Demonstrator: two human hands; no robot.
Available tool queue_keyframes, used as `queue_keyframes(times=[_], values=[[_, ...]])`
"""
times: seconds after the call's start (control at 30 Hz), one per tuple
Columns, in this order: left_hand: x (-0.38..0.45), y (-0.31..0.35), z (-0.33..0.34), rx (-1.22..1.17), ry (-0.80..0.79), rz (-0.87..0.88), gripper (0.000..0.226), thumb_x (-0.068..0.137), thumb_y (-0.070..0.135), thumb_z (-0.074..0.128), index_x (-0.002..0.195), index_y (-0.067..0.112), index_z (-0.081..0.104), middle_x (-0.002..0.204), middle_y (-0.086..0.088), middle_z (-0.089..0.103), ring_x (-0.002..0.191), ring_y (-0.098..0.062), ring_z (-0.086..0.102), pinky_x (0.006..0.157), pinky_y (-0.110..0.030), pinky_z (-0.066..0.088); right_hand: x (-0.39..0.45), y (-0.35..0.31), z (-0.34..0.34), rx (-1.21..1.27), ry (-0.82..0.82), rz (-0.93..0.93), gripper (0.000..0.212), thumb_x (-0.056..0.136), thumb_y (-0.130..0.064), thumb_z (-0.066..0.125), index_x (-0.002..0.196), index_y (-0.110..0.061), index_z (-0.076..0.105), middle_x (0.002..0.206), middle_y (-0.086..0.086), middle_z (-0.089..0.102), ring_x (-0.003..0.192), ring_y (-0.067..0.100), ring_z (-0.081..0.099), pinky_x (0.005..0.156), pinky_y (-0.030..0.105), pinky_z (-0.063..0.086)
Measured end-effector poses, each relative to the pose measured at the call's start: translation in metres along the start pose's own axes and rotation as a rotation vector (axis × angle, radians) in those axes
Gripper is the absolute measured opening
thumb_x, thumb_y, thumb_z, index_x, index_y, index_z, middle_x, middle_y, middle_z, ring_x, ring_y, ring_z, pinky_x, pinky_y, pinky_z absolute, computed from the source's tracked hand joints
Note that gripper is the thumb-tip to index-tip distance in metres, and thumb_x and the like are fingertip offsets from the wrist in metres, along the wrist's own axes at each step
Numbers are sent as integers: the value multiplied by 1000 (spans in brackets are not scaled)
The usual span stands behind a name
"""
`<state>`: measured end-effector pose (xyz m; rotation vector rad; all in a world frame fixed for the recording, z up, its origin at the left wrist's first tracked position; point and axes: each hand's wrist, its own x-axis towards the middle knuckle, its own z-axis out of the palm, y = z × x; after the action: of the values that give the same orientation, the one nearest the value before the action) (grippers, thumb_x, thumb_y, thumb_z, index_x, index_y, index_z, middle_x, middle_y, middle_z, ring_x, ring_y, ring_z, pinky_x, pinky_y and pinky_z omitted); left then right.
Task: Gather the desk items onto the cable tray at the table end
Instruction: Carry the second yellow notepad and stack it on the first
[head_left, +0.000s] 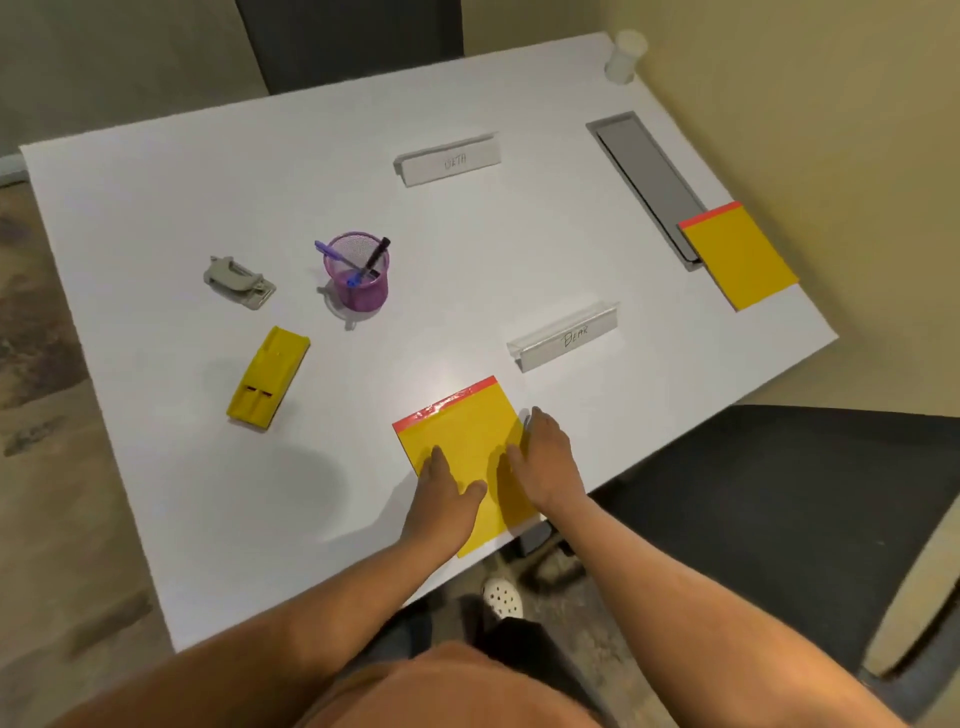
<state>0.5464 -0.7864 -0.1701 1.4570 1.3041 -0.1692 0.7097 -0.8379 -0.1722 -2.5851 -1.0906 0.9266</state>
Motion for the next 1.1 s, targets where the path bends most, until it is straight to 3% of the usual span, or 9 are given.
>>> queue_keyframes(times=[0.17,0.23,0.43,0.57,0.67,0.8,0.87,1.0,1.1], values=[[4,-13,-2,-144,30,-59,87,102,38,63,169,20,10,171,-8,28,151,-32,39,121,-54,40,3,-9,19,112,62,56,37,101,-21,49,136,-10,53,138,12,61,129,35,55,106,46,48],[5,-16,-6,-183,23,-93,88,100,40,63,169,24,10,170,-5,31,150,-32,41,119,-54,42,5,-12,23,144,114,85,30,99,-19,50,128,-12,56,129,12,64,121,34,57,98,44,47],[8,-20,-17,-308,-10,-148,88,83,57,55,163,35,23,161,1,46,140,-33,52,113,-60,47,18,-18,23,289,138,229,49,100,-23,59,146,-10,52,142,16,59,132,36,53,112,48,45],[7,-22,-23,-355,-21,-159,84,84,58,55,160,37,27,159,3,48,139,-32,53,113,-60,48,39,-14,12,376,56,344,49,103,-37,61,144,-11,57,143,14,62,129,36,59,112,55,47],[7,-27,-27,-364,-36,-162,76,84,62,54,154,42,32,154,5,52,134,-32,57,109,-60,51,47,-10,7,420,72,333,34,102,-38,64,118,-8,69,114,13,72,101,32,68,93,48,54],[11,-35,-33,-427,-42,-148,38,83,59,59,120,62,47,133,10,60,115,-21,63,102,-55,57,38,-13,1,427,131,264,26,105,-38,60,99,-14,54,89,3,59,80,20,55,69,33,41],[12,-35,-38,-502,-48,-163,39,82,55,62,118,58,48,137,7,59,117,-21,61,105,-56,55,25,-18,-2,375,157,219,28,108,-41,53,97,-16,47,81,-1,54,72,19,51,60,33,37],[24,-41,-40,-606,-113,-224,72,93,42,66,158,32,36,152,-1,53,134,-33,57,113,-60,48,-13,-28,-7,306,215,111,27,113,-39,40,106,-15,49,77,-1,57,64,16,52,57,35,36],[25,-40,-38,-643,-160,-222,37,104,36,62,139,28,57,139,-3,65,125,-27,64,105,-50,53,-46,-29,-9,352,290,75,29,114,-38,35,105,-14,49,76,1,56,64,18,51,58,38,38]])
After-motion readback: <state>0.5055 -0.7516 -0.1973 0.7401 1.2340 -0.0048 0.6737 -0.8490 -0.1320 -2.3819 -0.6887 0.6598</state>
